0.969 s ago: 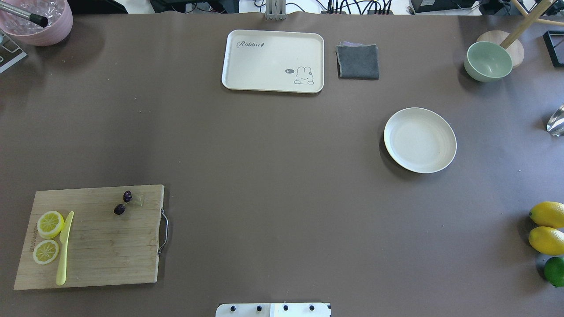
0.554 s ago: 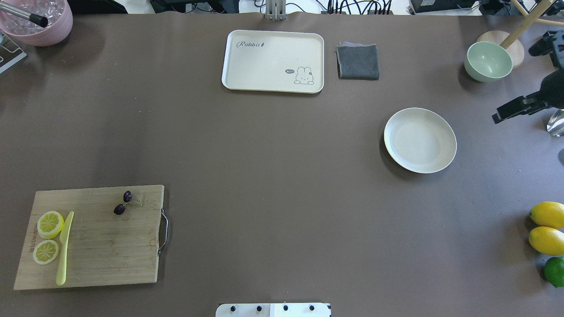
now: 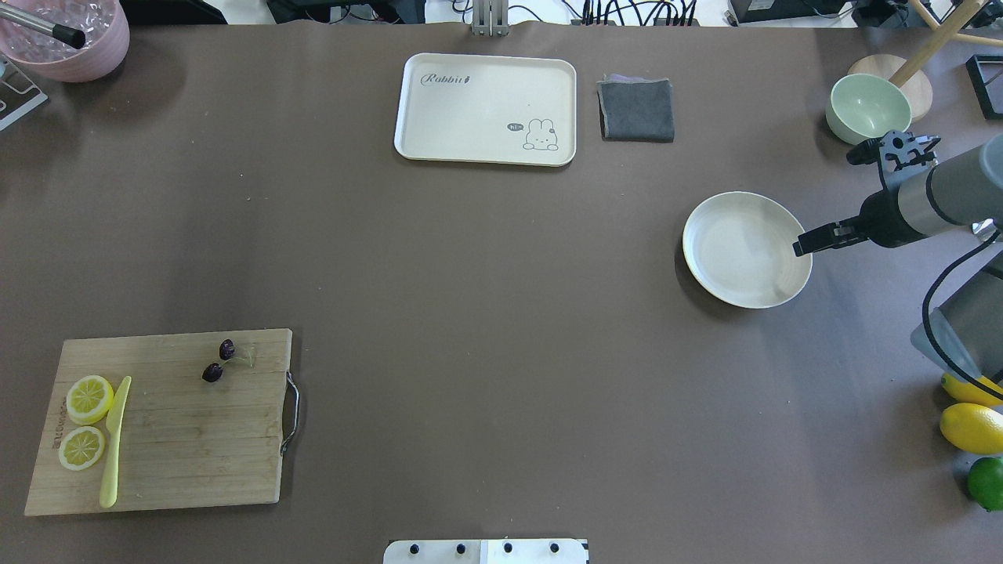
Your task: Place red cherry on plate
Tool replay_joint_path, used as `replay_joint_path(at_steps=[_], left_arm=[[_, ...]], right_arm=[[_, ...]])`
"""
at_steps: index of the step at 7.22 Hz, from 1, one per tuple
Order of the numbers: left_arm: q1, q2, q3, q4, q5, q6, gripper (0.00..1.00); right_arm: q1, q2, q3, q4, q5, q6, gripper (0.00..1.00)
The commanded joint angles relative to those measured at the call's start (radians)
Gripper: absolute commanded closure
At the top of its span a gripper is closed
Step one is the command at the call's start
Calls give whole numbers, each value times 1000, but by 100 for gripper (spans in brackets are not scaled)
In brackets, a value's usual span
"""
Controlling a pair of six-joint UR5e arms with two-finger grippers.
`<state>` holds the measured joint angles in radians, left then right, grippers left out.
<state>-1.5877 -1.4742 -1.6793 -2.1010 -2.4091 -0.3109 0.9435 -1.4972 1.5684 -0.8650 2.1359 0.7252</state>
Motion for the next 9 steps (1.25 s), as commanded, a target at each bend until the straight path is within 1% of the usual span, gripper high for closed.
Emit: replay_joint_path(at_steps=[1,2,3,4,6,8,9], left_arm=[[0,0,-3,-8,-1,-2,2],[0,0,0,-16,-1,-2,2],[0,-1,-2,-17,-1,-2,2],[0,-1,-2,-17,-2,3,2],[-1,-1,-5,-17,-4,0,2],[-1,-1,-17,-14,-5,-2,2],[-1,-5,-16,-13,-5,-2,2]], right_arm=[[-40,0,-54,72,-7,65,4],[-38,0,-42,72,-5,68,41],[-40,0,-51,72,-7,68,87],[-40,2,-44,72,-7,68,100],[-28,6,-25,57,7,69,100],[27,32,-5,37,74,68,100],[50,32,11,32,85,69,100]])
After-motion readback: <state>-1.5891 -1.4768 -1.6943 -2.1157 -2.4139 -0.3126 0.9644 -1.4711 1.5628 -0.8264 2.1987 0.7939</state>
